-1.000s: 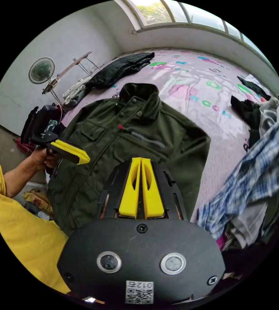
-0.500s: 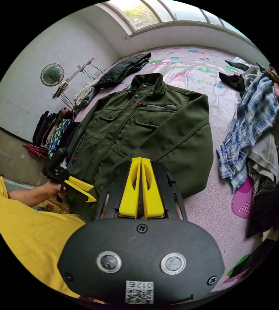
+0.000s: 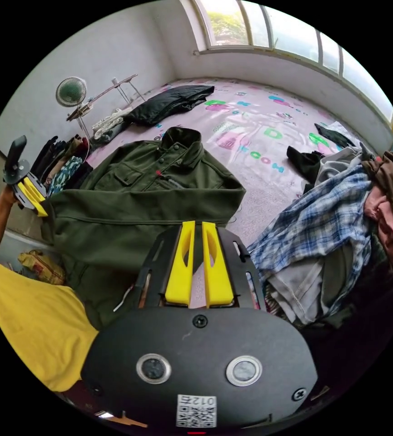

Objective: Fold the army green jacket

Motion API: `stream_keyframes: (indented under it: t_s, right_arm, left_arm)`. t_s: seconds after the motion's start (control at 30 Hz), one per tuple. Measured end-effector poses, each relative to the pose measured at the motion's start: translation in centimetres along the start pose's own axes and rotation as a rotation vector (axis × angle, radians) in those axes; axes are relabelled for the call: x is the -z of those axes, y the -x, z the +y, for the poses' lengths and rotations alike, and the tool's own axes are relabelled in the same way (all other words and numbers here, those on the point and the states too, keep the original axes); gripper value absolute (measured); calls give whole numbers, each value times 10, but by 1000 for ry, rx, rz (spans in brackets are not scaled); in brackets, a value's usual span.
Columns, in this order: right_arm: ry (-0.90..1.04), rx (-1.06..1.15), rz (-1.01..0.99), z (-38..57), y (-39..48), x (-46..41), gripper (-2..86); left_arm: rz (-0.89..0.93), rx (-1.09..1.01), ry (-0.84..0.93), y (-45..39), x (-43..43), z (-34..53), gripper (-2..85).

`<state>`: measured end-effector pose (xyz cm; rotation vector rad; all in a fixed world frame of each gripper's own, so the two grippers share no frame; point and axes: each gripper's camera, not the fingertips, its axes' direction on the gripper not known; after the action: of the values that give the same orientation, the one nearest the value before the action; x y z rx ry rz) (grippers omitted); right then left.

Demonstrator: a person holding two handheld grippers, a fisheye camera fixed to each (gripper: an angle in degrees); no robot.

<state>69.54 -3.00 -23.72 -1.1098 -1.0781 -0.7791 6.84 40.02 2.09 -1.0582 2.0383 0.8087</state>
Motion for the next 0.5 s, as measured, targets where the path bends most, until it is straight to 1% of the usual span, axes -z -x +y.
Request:
stream_keyframes:
  t_s: [0.17, 0.27, 0.43, 0.5]
  right_arm:
    - [-55, -109, -76, -5, -21, -14, 10]
    - [-66, -140, -106, 3, -20, -30, 9]
    - [-134, -185, -99, 6, -3, -49, 7]
    - [-148, -191, -75, 2, 4, -55, 7]
  left_arm:
    - [-209, -76, 91, 27, 65, -76, 3]
    - [-258, -67, 113, 57, 92, -123, 3]
    - [-312, 2, 194, 129, 93, -190, 2]
    - [-364, 50, 227, 162, 85, -209, 2]
